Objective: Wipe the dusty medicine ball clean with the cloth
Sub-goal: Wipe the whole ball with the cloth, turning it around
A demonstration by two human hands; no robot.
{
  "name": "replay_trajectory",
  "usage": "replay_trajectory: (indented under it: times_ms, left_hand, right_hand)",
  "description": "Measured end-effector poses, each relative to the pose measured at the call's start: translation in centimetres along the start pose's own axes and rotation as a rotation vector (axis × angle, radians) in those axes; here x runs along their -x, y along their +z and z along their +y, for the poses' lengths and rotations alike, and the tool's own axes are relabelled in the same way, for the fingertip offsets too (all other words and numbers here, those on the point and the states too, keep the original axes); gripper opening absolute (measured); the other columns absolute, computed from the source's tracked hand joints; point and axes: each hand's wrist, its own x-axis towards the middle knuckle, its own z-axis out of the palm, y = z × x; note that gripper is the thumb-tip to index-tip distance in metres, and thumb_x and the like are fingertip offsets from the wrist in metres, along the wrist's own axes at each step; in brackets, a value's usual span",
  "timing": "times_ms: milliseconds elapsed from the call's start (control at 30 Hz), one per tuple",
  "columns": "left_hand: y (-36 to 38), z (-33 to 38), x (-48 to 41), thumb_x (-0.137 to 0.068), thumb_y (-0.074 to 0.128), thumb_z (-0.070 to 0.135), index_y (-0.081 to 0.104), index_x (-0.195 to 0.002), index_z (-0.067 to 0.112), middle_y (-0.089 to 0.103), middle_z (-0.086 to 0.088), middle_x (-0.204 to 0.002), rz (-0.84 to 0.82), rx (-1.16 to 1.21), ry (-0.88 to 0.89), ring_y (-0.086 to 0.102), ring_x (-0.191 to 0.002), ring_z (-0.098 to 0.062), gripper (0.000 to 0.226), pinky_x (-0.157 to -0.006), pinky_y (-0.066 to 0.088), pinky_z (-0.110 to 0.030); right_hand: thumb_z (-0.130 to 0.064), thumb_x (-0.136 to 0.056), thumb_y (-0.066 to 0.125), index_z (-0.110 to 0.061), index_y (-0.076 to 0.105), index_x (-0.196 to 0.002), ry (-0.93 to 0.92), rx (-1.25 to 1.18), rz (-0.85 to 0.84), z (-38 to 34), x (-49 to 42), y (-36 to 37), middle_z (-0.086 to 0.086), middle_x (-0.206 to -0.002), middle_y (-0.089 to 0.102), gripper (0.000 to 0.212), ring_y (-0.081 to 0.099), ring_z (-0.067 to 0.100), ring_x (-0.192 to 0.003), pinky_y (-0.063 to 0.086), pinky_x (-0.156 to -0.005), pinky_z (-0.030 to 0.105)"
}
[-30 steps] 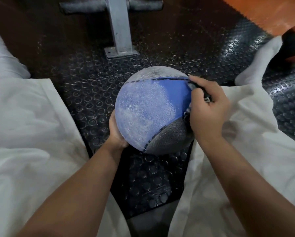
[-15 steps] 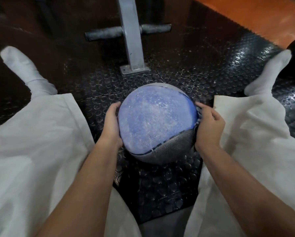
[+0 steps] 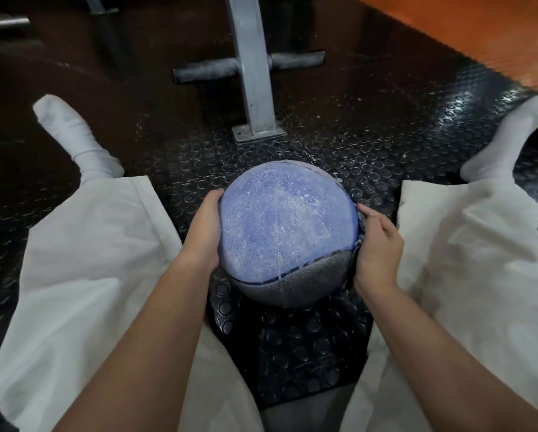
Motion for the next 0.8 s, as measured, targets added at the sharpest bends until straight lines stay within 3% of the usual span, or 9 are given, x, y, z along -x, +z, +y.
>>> replay_trajectory:
  times_ms: [133,233,367,433,500,567,600,667,800]
  left_hand:
    - [0.0,1.0,0.1,-0.096,0.044,0.051,0.072,-0.101,0.023,0.072,0.001,-0.102,0.082,-0.163,-0.031,0.066,-0.097,-0.018,0.040,-0.085,0.049,-0.037]
    - [1.1,2.8,0.7,-0.095,0.045,0.054,0.059,-0.131,0.024,0.060,0.007,-0.131,0.174,-0.341,0.130,0.055,-0.120,-0.015,0.049,-0.107,0.038,-0.037]
    - [3.7,5.4,2.0,-0.095,0.049,0.050,0.053,-0.138,0.025,0.050,0.011,-0.142,0.176,-0.575,0.386,0.046,-0.127,-0.010,0.050,-0.099,0.034,-0.028]
    - [5.1,5.9,2.3,-0.093,0.052,0.050,0.054,-0.136,0.026,0.052,0.008,-0.141,0.144,-0.688,0.462,0.048,-0.127,-0.012,0.049,-0.105,0.038,-0.033]
    - [6.6,5.8,2.8,-0.093,0.053,0.046,0.056,-0.135,0.025,0.052,0.006,-0.141,0.102,-0.805,0.527,0.047,-0.129,-0.014,0.047,-0.110,0.036,-0.037]
    - [7.9,5.2,3.1,-0.095,0.052,0.042,0.057,-0.134,0.024,0.049,0.005,-0.145,0.057,-0.921,0.589,0.041,-0.135,-0.016,0.043,-0.115,0.029,-0.040]
    - [8.3,4.7,3.2,-0.096,0.051,0.040,0.058,-0.133,0.025,0.048,0.005,-0.146,0.046,-0.991,0.613,0.039,-0.137,-0.017,0.041,-0.118,0.024,-0.042]
    - [8.4,3.8,3.4,-0.098,0.047,0.038,0.058,-0.133,0.027,0.049,0.006,-0.146,0.051,-1.134,0.652,0.037,-0.138,-0.018,0.038,-0.121,0.016,-0.043]
    - [8.0,2.8,3.8,-0.097,0.045,0.038,0.054,-0.137,0.025,0.049,0.006,-0.146,0.102,-1.198,0.733,0.037,-0.137,-0.014,0.043,-0.118,0.020,-0.035]
  right_hand:
    - [-0.018,-0.081,0.053,-0.028,0.064,-0.091,-0.093,0.020,-0.030,-0.5,0.6,-0.1,0.002,-0.092,0.061,0.018,0.054,0.000,-0.072,0.043,-0.075,0.019]
    - [-0.016,-0.067,0.044,-0.030,0.052,-0.087,-0.183,0.008,-0.025,-1.0,1.1,-0.2,0.004,-0.102,0.046,0.025,0.046,0.012,-0.090,0.039,-0.086,0.029]
    - [-0.016,-0.064,0.045,-0.030,0.044,-0.086,-0.258,0.068,-0.048,-1.1,1.8,-0.4,-0.009,-0.096,0.037,0.025,0.042,0.008,-0.094,0.035,-0.094,0.033]
    - [-0.025,-0.065,0.048,-0.036,0.048,-0.086,-0.258,0.116,-0.064,-0.8,2.0,-0.5,-0.004,-0.098,0.045,0.023,0.050,0.024,-0.097,0.039,-0.096,0.046]
    - [-0.026,-0.066,0.049,-0.035,0.051,-0.087,-0.231,0.144,-0.084,-1.0,2.3,-0.6,0.002,-0.102,0.049,0.023,0.052,0.028,-0.097,0.043,-0.094,0.032]
    - [-0.022,-0.067,0.048,-0.031,0.053,-0.087,-0.252,0.173,-0.105,-1.3,3.0,-0.7,-0.001,-0.103,0.049,0.022,0.051,0.018,-0.095,0.037,-0.084,0.008]
    - [-0.021,-0.068,0.048,-0.031,0.054,-0.087,-0.279,0.188,-0.114,-1.5,3.3,-0.7,-0.004,-0.101,0.049,0.022,0.051,0.015,-0.095,0.035,-0.083,0.006]
    - [-0.020,-0.069,0.049,-0.036,0.055,-0.086,-0.339,0.205,-0.142,-1.6,3.4,-0.6,-0.012,-0.098,0.048,0.025,0.051,0.014,-0.098,0.036,-0.090,0.013]
    - [-0.020,-0.071,0.050,-0.036,0.060,-0.084,-0.430,0.287,-0.260,-3.3,1.7,0.7,-0.015,-0.097,0.050,0.023,0.054,0.015,-0.103,0.040,-0.093,0.020]
